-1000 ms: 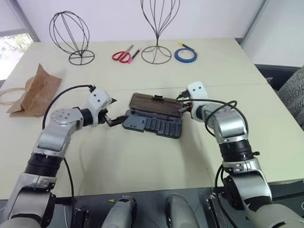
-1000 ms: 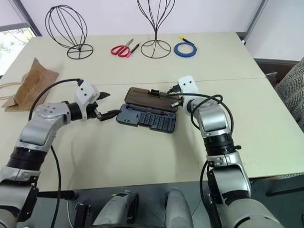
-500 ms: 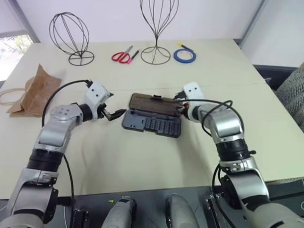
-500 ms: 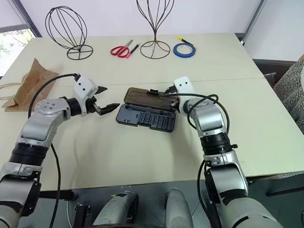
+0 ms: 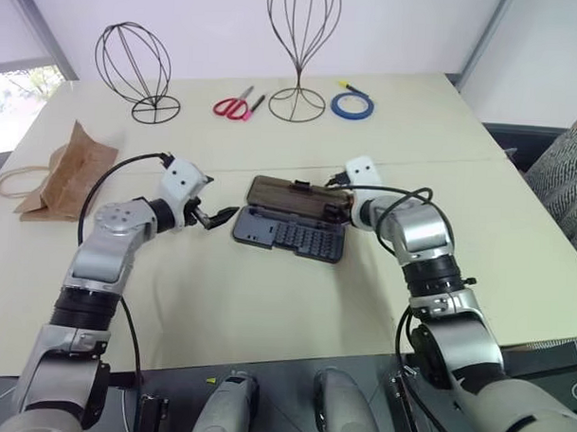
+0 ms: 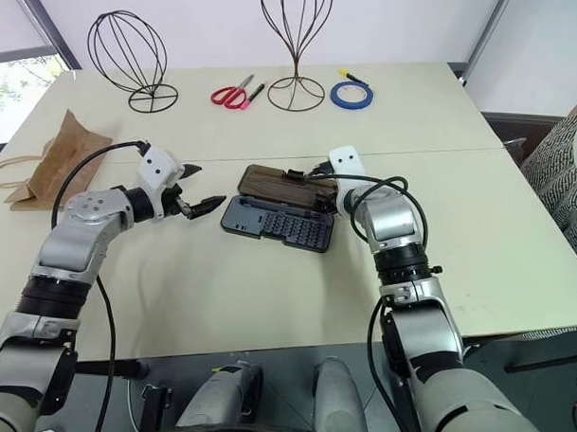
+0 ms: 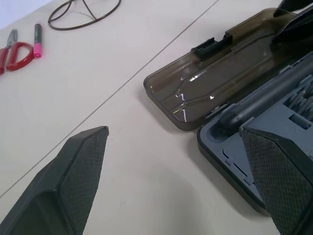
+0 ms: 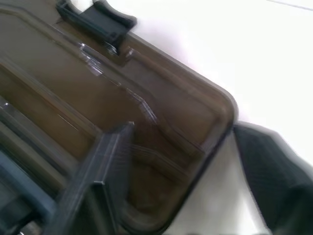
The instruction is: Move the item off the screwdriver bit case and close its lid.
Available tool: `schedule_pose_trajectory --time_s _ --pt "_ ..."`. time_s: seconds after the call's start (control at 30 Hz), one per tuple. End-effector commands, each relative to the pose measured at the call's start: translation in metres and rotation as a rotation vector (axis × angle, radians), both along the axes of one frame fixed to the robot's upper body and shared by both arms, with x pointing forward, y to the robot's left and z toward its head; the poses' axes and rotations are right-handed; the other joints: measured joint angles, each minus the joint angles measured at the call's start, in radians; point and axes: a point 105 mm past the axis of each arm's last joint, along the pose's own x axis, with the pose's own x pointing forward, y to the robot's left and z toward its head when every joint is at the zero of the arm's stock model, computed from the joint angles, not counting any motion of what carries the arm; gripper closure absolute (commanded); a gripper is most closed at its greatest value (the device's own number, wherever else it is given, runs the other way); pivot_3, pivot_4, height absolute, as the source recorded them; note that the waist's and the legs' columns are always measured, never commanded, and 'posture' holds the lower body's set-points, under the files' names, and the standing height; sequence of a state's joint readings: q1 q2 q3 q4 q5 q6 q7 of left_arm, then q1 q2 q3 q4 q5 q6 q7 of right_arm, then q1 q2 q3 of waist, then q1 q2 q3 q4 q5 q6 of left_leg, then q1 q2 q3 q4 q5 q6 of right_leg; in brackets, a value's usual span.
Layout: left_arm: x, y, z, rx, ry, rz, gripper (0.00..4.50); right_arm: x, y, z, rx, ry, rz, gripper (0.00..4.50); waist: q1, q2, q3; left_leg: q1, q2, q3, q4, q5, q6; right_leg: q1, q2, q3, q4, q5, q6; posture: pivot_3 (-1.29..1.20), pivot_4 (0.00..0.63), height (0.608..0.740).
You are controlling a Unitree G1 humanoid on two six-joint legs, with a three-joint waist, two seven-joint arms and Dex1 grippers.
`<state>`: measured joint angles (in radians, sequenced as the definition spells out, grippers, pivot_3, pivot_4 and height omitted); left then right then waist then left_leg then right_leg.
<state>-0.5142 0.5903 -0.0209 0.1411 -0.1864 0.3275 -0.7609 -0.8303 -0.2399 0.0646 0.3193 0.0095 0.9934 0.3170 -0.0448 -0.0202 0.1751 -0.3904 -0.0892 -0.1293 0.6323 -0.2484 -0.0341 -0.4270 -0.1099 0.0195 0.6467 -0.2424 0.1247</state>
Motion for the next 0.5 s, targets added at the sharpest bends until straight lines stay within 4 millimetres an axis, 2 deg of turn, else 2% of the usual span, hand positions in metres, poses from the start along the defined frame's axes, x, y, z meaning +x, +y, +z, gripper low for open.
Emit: schedule_pose_trajectory --time_s 0.03,0.1,0.13,0.5 --pt "-0.001 0.002 0.014 0.002 -0.052 0.005 0.0 -0.005 0.0 -0.019 -0.002 0.064 -0.008 3.4 -0.001 0.0 0.0 0.0 0.0 0.0 0.0 0.0 0.0 0.0 0.0 0.0 0.0 0.0 0.0 0.0 0.15 0.74" --pt "0.0 0.003 0.015 0.006 -0.057 0.009 0.0 -0.007 0.0 -0.022 -0.003 0.071 -0.012 4.34 0.001 0.0 0.0 0.0 0.0 0.0 -0.001 0.0 0.0 0.0 0.0 0.0 0.0 0.0 0.0 0.0 0.15 0.74" --pt "0.0 0.004 0.016 0.007 -0.059 0.01 0.0 -0.007 0.0 -0.023 -0.002 0.075 -0.014 4.49 0.001 0.0 0.0 0.0 0.0 -0.001 -0.001 0.0 0.0 0.0 0.001 0.0 0.0 0.0 0.0 0.0 0.15 0.74" --pt "0.004 0.007 0.024 0.011 -0.082 0.024 0.0 -0.019 0.002 -0.02 0.031 0.127 -0.06 4.49 0.003 0.0 -0.001 0.0 0.0 -0.001 -0.001 0.0 0.0 0.0 0.0 0.0 -0.001 0.0 0.0 0.0 0.15 0.74"
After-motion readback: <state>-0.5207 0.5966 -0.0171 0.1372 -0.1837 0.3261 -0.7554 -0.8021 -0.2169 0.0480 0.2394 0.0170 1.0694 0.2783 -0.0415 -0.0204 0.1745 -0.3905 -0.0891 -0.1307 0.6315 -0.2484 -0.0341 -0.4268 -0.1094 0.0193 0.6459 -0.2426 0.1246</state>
